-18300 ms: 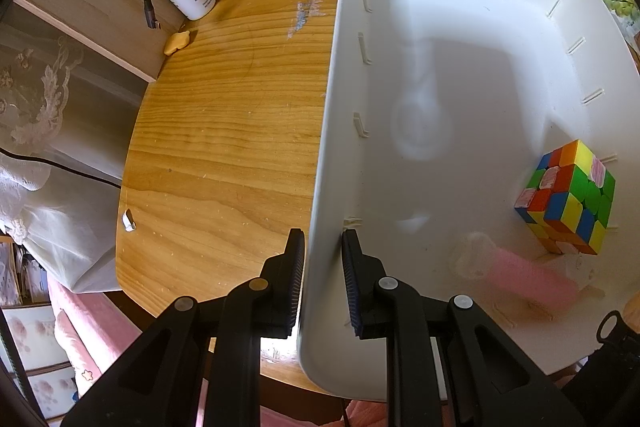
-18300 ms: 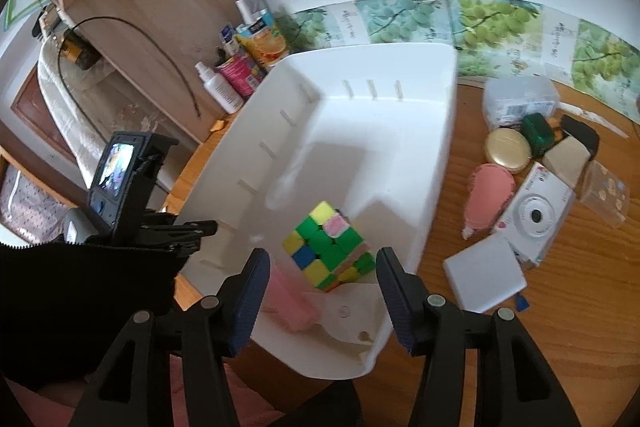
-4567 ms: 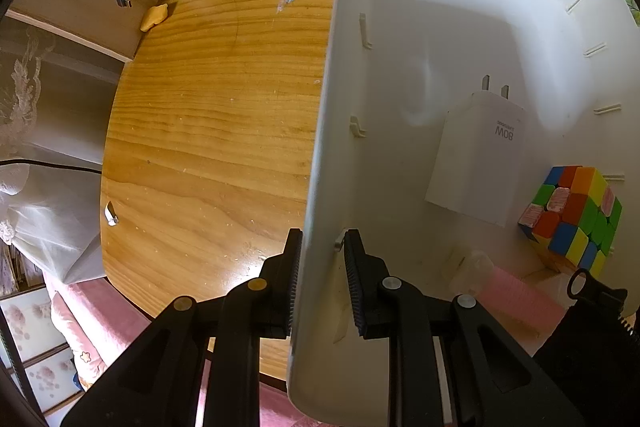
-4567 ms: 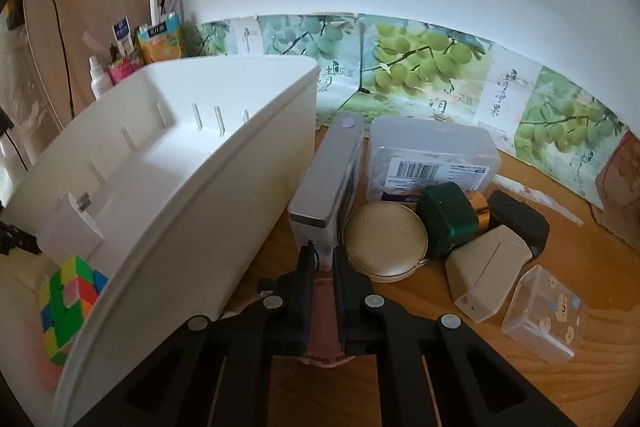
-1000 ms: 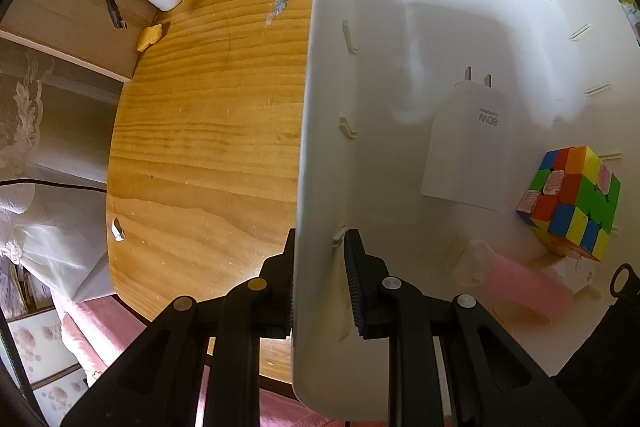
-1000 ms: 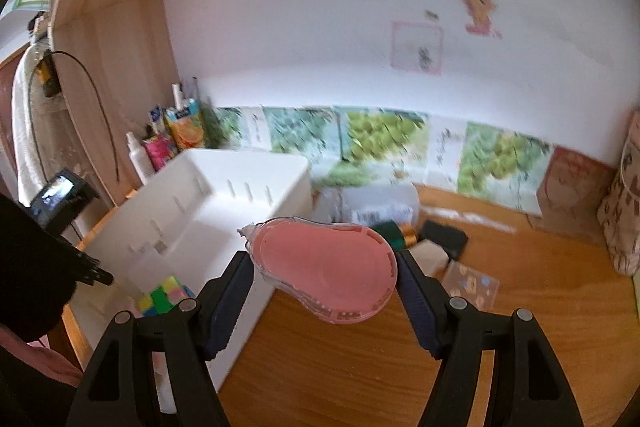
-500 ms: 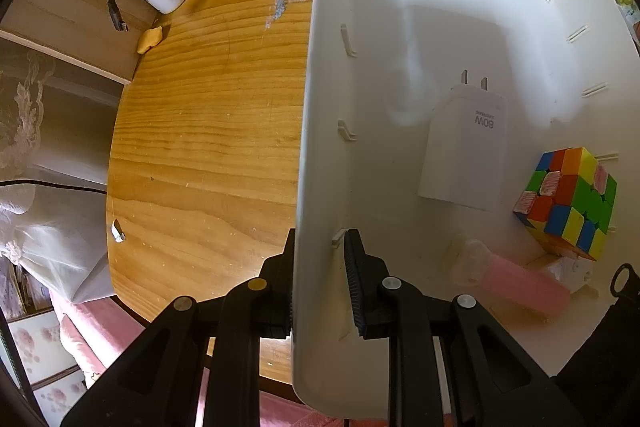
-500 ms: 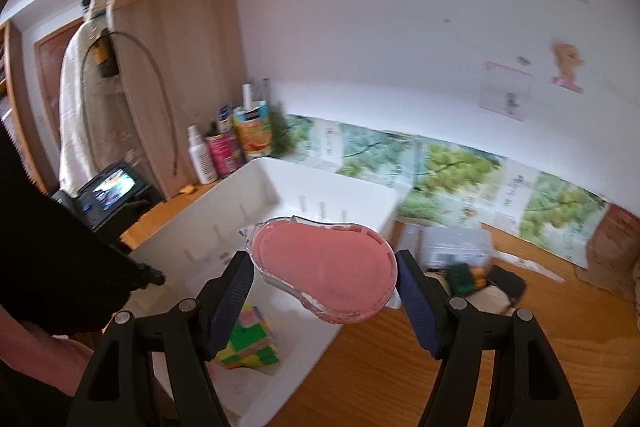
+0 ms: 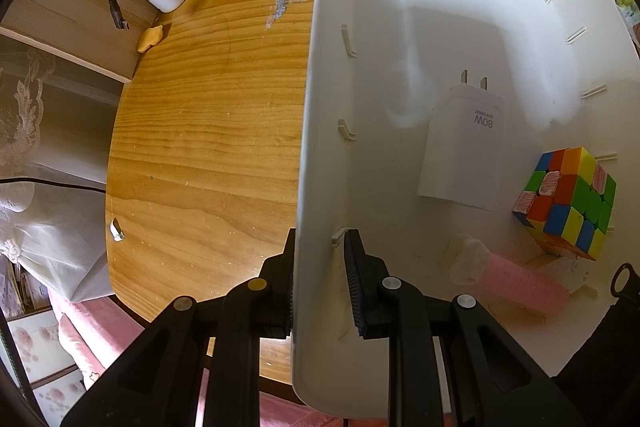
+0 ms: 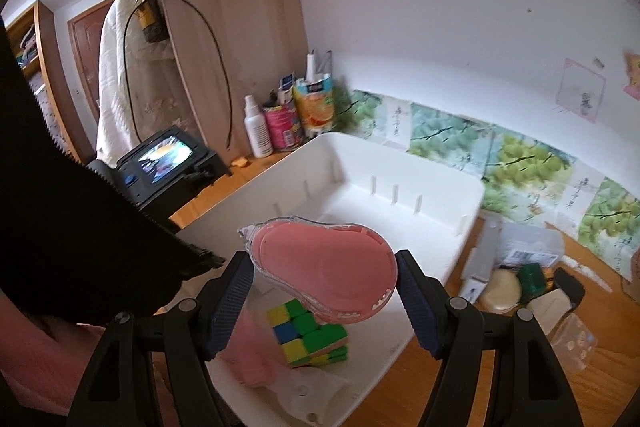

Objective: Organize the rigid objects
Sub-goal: 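Lower the pink oval case into the basket and open the right gripper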

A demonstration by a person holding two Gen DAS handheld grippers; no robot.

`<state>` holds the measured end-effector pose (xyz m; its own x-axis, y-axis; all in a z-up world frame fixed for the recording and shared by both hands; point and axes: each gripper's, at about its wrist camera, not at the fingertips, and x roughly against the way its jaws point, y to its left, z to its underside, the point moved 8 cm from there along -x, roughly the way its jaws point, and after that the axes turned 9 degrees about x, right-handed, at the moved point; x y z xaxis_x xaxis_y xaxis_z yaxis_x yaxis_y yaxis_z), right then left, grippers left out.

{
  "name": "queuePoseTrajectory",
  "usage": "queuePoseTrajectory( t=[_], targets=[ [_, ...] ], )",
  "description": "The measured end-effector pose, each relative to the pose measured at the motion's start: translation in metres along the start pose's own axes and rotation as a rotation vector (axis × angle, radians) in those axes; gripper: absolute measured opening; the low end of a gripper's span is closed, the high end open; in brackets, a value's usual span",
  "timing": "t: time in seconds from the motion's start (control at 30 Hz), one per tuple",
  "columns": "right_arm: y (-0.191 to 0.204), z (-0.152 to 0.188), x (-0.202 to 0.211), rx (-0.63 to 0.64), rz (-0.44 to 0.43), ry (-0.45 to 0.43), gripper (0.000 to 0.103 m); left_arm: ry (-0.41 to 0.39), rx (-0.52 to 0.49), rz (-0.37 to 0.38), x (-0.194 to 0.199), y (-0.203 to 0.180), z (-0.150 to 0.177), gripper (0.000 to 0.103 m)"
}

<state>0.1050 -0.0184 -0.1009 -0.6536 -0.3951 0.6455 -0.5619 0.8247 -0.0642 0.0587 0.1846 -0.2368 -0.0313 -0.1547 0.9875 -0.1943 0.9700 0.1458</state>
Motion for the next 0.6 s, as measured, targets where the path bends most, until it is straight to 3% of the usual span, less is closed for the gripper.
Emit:
queuePoseTrajectory(
  t=[0.1, 0.2, 0.6],
  targets=[
    [0.008, 0.002, -0.005, 0.008, -0.012, 0.022, 0.073, -0.001, -0.001, 0.001, -0.001, 0.0, 0.0, 0.023],
    [0.01, 0.003, -0.005, 0.016, -0.002, 0.028, 0.081, -0.004, 0.002, 0.002, -0.001, 0.001, 0.0, 0.023],
    [-0.007, 0.022, 0.006, -0.056, 0.084, 0.057, 0.081, -0.015, 0.008, -0.022, -0.004, 0.0, 0.003, 0.021]
  ],
)
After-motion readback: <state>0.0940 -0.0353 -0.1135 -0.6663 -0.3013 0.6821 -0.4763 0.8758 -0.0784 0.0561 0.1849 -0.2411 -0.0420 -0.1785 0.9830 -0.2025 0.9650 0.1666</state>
